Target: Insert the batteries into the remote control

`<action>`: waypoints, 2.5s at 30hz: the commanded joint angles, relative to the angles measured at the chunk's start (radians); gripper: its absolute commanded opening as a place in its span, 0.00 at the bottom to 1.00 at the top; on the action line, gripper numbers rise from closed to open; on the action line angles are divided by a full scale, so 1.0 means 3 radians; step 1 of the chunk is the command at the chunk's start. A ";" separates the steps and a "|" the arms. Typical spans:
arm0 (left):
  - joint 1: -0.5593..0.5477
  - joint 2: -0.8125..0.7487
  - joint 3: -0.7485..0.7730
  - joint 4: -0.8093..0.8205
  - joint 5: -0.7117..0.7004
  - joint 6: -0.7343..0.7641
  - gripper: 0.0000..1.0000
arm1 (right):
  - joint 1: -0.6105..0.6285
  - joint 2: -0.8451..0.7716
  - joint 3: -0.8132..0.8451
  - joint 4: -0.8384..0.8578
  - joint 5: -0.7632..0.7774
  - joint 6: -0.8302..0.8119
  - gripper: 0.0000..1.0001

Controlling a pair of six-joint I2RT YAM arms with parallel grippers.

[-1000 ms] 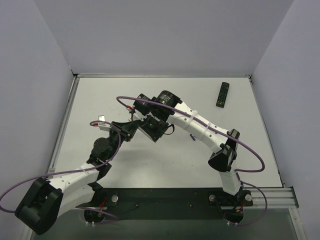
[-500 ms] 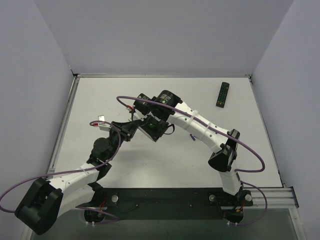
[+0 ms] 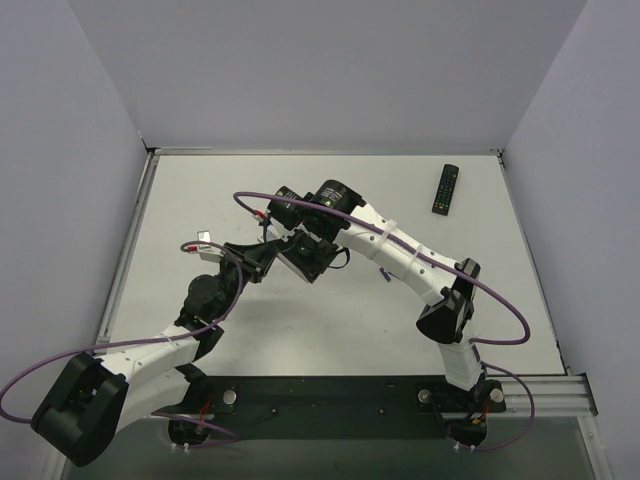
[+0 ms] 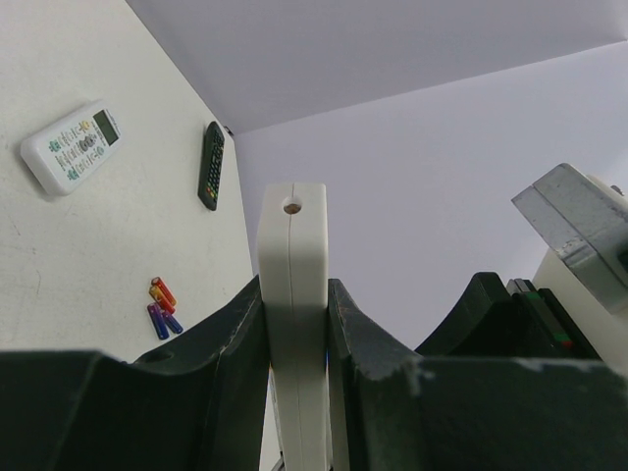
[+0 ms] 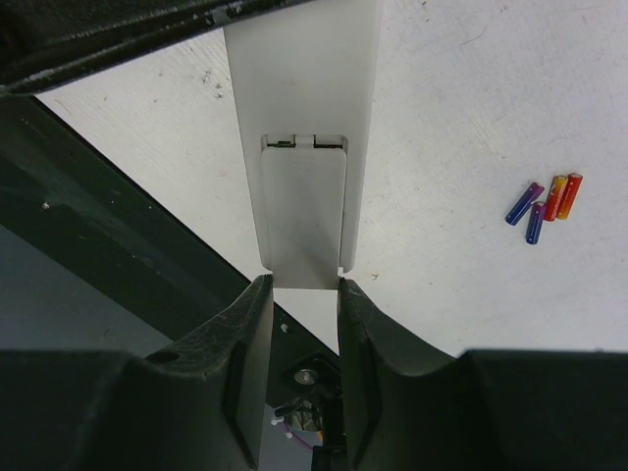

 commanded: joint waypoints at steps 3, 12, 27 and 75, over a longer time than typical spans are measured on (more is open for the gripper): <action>-0.0034 -0.0015 0.0162 0.0264 0.0003 -0.0064 0.00 | 0.0022 0.0060 0.0098 -0.0152 0.0066 -0.0028 0.13; -0.0034 -0.0030 0.0151 0.0259 -0.0033 -0.0126 0.00 | 0.0028 0.0060 0.0098 -0.0157 0.0046 -0.0038 0.18; -0.0034 -0.0030 0.0151 0.0274 -0.0028 -0.0151 0.00 | 0.0028 0.0050 0.0124 -0.0152 0.0061 -0.0038 0.24; -0.0069 -0.0035 0.0167 0.0018 0.0013 -0.0448 0.00 | 0.0033 0.0014 0.0180 -0.0126 0.0148 0.0002 0.23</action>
